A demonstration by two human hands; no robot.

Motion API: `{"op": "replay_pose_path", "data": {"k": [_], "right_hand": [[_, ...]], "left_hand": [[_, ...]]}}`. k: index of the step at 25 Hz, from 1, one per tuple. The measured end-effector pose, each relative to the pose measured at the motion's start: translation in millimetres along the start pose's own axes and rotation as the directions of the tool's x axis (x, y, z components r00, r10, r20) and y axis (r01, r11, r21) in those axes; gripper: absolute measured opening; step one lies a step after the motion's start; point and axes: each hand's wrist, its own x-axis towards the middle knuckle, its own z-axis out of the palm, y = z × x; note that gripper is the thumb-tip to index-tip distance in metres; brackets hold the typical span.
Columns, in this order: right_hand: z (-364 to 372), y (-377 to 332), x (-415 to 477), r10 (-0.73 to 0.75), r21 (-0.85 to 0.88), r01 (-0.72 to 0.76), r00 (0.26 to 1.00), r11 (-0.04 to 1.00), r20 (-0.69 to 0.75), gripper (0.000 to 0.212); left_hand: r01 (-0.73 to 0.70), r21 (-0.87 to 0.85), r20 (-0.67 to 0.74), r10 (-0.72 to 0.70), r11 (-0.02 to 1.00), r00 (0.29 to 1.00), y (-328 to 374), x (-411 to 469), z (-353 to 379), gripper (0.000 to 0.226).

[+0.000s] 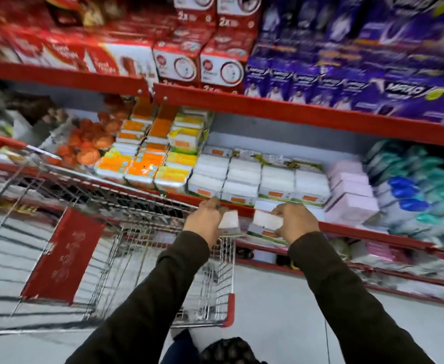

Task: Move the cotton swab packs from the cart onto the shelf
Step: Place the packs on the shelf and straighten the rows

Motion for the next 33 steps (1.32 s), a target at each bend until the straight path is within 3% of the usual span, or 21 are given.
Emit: {"op": "replay_pose_path", "data": {"k": [4,10,19,26,29,31,32,33], "right_hand": [[-21.9,61.5,10.6,0.107,-0.047,-0.115,0.983,0.992,-0.149,0.05],[-23.2,108.2,41.5,0.1,-0.124,-0.122,0.98,0.985,-0.17,0.051],[-0.4,110.1,75.4,0.069,-0.234,-0.116,0.977,0.965,-0.201,0.042],[17.4,110.9,80.5,0.064,-0.225,-0.109,0.979,0.968,-0.196,0.043],[16.3,112.4,74.9,0.093,-0.068,-0.109,0.973,0.992,-0.209,0.044],[16.9,108.6,63.6,0.209,0.291,-0.126,0.939,0.949,-0.275,0.04],[18.2,105.0,57.1,0.315,0.534,-0.129,0.909,0.836,-0.273,0.034],[20.7,99.8,51.3,0.427,0.75,-0.148,0.883,0.645,-0.193,0.029]], "left_hand": [[-0.14,0.039,-0.027,0.141,0.989,0.99,67.6,53.7,-12.5,0.059],[-0.169,0.094,-0.037,0.173,0.981,0.984,123.7,111.8,5.5,0.05],[-0.161,0.18,-0.007,0.165,0.97,0.986,125.5,149.1,32.4,0.047],[-0.211,0.091,-0.004,0.212,0.973,0.977,112.2,153.3,51.4,0.056],[-0.258,0.085,-0.002,0.26,0.962,0.966,107.5,150.2,48.3,0.057],[-0.234,-0.051,-0.07,0.23,0.971,0.971,107.5,138.7,44.1,0.05],[-0.173,-0.2,-0.125,0.149,0.964,0.981,109.7,130.6,44.8,0.041],[-0.081,-0.387,-0.147,0.025,0.919,0.989,113.4,122.1,47.3,0.032]]}}
